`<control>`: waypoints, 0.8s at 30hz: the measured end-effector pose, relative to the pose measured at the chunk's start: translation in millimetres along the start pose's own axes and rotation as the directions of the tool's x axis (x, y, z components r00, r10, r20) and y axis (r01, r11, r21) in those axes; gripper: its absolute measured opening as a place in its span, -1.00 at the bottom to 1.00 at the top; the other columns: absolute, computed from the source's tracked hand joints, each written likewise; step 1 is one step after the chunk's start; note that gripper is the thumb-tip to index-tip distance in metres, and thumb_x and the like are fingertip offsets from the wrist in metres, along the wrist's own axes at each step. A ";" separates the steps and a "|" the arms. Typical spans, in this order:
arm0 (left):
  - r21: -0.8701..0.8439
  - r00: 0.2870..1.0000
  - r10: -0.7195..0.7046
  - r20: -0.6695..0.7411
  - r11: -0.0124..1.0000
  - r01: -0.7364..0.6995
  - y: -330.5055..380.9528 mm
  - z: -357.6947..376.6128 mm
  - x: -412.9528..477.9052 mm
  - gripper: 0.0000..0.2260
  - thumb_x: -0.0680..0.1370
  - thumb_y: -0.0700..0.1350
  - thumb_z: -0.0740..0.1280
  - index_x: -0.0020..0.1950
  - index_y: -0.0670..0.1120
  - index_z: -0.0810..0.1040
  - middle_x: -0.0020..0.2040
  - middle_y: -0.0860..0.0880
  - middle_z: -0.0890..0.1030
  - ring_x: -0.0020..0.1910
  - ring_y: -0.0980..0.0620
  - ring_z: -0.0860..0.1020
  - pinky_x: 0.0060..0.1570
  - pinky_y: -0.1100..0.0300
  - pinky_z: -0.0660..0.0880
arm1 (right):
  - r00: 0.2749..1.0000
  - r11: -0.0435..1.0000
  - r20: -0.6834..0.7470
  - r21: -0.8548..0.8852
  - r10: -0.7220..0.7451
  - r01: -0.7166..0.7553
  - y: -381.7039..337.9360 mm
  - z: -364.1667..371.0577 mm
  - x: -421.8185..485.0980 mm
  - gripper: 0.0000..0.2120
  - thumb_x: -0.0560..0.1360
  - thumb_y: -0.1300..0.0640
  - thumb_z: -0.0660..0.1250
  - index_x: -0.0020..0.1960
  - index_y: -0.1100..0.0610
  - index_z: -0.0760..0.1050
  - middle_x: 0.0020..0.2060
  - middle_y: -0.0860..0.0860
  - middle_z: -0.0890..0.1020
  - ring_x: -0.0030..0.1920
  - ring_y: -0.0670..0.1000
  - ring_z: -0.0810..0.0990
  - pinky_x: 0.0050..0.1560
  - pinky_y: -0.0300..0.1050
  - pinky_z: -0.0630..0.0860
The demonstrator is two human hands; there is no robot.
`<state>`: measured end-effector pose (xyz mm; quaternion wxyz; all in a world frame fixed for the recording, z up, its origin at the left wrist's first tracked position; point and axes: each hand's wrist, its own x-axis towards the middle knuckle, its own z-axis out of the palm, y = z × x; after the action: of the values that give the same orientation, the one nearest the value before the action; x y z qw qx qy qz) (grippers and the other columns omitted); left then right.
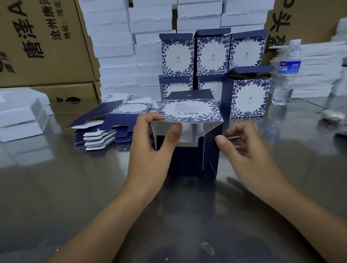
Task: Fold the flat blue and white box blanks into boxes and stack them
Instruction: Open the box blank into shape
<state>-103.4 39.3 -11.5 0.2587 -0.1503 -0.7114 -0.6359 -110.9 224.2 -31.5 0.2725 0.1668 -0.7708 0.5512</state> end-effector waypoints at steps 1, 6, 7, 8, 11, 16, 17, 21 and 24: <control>0.007 1.000 0.017 0.000 1.000 -0.017 0.3 0.1 0.1 -0.66 0.34 0.37 0.28 -0.01 0.24 0.41 -0.03 0.26 0.51 0.02 0.13 0.52 0.07 0.11 0.50 | 1.000 1.000 -0.004 -0.015 -0.009 0.008 0.2 -0.2 0.4 -0.69 0.31 -0.37 0.24 -0.17 -0.16 0.34 -0.21 -0.26 0.54 -0.17 -0.20 0.54 -0.09 -0.15 0.45; 0.009 0.998 0.055 0.007 0.998 -0.055 3.1 3.3 -3.0 -0.67 0.35 0.33 0.27 -0.02 0.17 0.43 -0.08 0.31 0.51 -0.03 0.32 0.47 -0.07 0.47 0.38 | 0.996 0.974 -0.047 -0.218 -0.072 0.060 -0.1 -2.1 2.6 -0.60 0.39 -0.36 0.15 -0.28 -0.03 0.25 -0.41 -0.15 0.40 -0.40 -0.13 0.36 -0.36 -0.25 0.25; 0.001 0.999 0.053 0.002 0.999 -0.053 3.8 4.3 -3.7 -0.68 0.35 0.32 0.28 -0.03 0.17 0.43 -0.10 0.31 0.52 -0.04 0.32 0.47 -0.08 0.48 0.38 | 0.994 0.960 -0.051 -0.269 -0.096 0.079 -1.0 -2.1 2.1 -0.57 0.40 -0.37 0.12 -0.31 -0.01 0.23 -0.44 -0.12 0.37 -0.41 -0.12 0.34 -0.39 -0.24 0.24; -0.009 0.999 0.049 -0.003 0.999 -0.049 4.6 5.0 -4.4 -0.68 0.35 0.32 0.28 -0.04 0.17 0.43 -0.11 0.32 0.52 -0.04 0.32 0.48 -0.09 0.49 0.38 | 0.991 0.945 -0.053 -0.312 -0.119 0.097 -2.6 -2.0 1.3 -0.55 0.41 -0.37 0.09 -0.33 0.01 0.21 -0.47 -0.09 0.35 -0.43 -0.11 0.32 -0.41 -0.22 0.23; -0.018 0.999 0.040 -0.014 0.999 -0.041 6.8 6.0 -5.9 -0.67 0.35 0.31 0.28 -0.04 0.15 0.43 -0.12 0.33 0.53 -0.05 0.33 0.48 -0.11 0.52 0.36 | 0.986 0.907 -0.057 -0.404 -0.157 0.121 -7.3 -2.3 -1.4 -0.52 0.44 -0.34 0.04 -0.37 0.05 0.17 -0.54 -0.06 0.28 -0.48 -0.07 0.25 -0.43 -0.09 0.24; -0.034 0.999 0.012 -0.042 0.999 -0.014 9.6 8.1 -6.5 -0.67 0.37 0.31 0.29 -0.06 0.10 0.44 -0.13 0.27 0.54 -0.03 0.28 0.50 -0.10 0.50 0.36 | 0.981 0.835 -0.028 -0.530 -0.192 0.148 -13.3 -4.2 -3.4 -0.60 0.49 -0.25 0.02 -0.38 -0.01 0.11 -0.58 -0.07 0.23 -0.52 -0.06 0.25 -0.49 -0.06 0.22; -0.036 0.999 0.013 -0.046 0.999 -0.014 10.3 8.7 -6.8 -0.69 0.39 0.28 0.30 -0.07 0.09 0.44 -0.14 0.27 0.53 -0.05 0.29 0.49 -0.11 0.52 0.35 | 0.980 0.824 -0.024 -0.547 -0.197 0.152 -14.0 -4.4 -3.4 -0.60 0.50 -0.24 0.02 -0.38 0.00 0.12 -0.59 -0.07 0.23 -0.53 -0.05 0.25 -0.50 -0.08 0.22; -0.022 0.999 0.010 -0.031 1.000 -0.010 11.5 10.3 -9.1 -0.76 0.41 0.23 0.30 -0.07 0.12 0.44 -0.09 0.26 0.52 -0.01 0.29 0.48 -0.08 0.53 0.33 | 0.985 0.863 -0.061 -0.492 -0.164 0.114 -11.0 -4.0 -1.4 -0.56 0.57 -0.18 0.07 -0.35 0.10 0.21 -0.59 -0.04 0.23 -0.50 0.05 0.25 -0.47 -0.01 0.22; 0.000 1.000 0.003 -0.025 1.000 -0.003 11.4 10.1 -9.7 -0.77 0.40 0.24 0.30 -0.06 0.15 0.43 -0.03 0.20 0.51 0.03 0.29 0.46 -0.05 0.52 0.33 | 0.986 0.893 -0.074 -0.437 -0.150 0.103 -8.6 -4.3 -0.3 -0.59 0.55 -0.14 0.11 -0.37 0.07 0.19 -0.58 -0.02 0.28 -0.49 -0.03 0.20 -0.46 -0.02 0.18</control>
<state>-91.1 52.0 -8.1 0.2686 -0.1436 -0.7079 -0.6373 -104.8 225.4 -24.0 0.3786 0.1227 -0.8456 0.3559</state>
